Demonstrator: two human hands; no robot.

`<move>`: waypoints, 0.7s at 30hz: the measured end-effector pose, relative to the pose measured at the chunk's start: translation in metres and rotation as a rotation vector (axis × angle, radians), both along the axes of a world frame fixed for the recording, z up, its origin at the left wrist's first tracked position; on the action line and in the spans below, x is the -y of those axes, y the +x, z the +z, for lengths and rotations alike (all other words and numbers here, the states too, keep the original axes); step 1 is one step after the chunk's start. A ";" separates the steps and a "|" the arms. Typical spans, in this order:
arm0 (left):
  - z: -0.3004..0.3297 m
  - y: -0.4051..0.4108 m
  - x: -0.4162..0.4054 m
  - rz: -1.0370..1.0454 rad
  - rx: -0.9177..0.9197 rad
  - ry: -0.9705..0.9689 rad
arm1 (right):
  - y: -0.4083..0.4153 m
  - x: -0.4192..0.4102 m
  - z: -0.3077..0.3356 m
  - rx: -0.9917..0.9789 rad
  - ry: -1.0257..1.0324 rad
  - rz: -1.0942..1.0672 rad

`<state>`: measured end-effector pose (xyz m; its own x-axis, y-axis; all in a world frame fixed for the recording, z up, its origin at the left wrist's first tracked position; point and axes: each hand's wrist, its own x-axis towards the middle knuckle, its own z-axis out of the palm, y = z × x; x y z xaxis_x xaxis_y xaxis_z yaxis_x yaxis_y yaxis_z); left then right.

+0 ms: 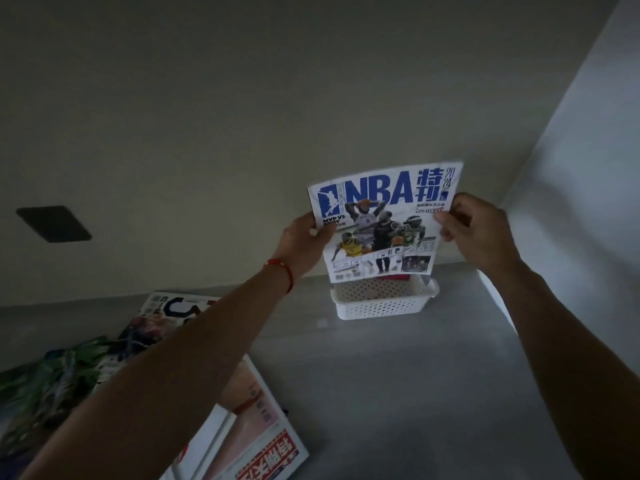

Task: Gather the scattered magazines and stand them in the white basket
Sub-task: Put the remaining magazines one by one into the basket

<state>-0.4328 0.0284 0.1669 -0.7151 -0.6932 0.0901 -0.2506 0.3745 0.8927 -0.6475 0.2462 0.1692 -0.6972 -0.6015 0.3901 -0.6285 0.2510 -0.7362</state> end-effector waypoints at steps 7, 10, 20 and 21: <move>-0.029 -0.045 0.008 0.187 0.142 -0.015 | -0.031 0.015 -0.050 0.046 0.043 -0.080; -0.047 -0.054 0.013 0.228 0.176 0.040 | -0.038 0.023 -0.066 0.102 0.074 -0.086; -0.080 -0.091 0.017 0.379 0.236 0.167 | -0.049 0.056 -0.110 0.380 0.157 -0.266; -0.082 -0.093 0.017 0.390 0.235 0.194 | -0.049 0.058 -0.113 0.434 0.146 -0.253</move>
<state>-0.5261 0.0110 0.0853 -0.3846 -0.9012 -0.1999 -0.5417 0.0450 0.8393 -0.6961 0.1881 0.0566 -0.9065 -0.4201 -0.0422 -0.1801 0.4751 -0.8613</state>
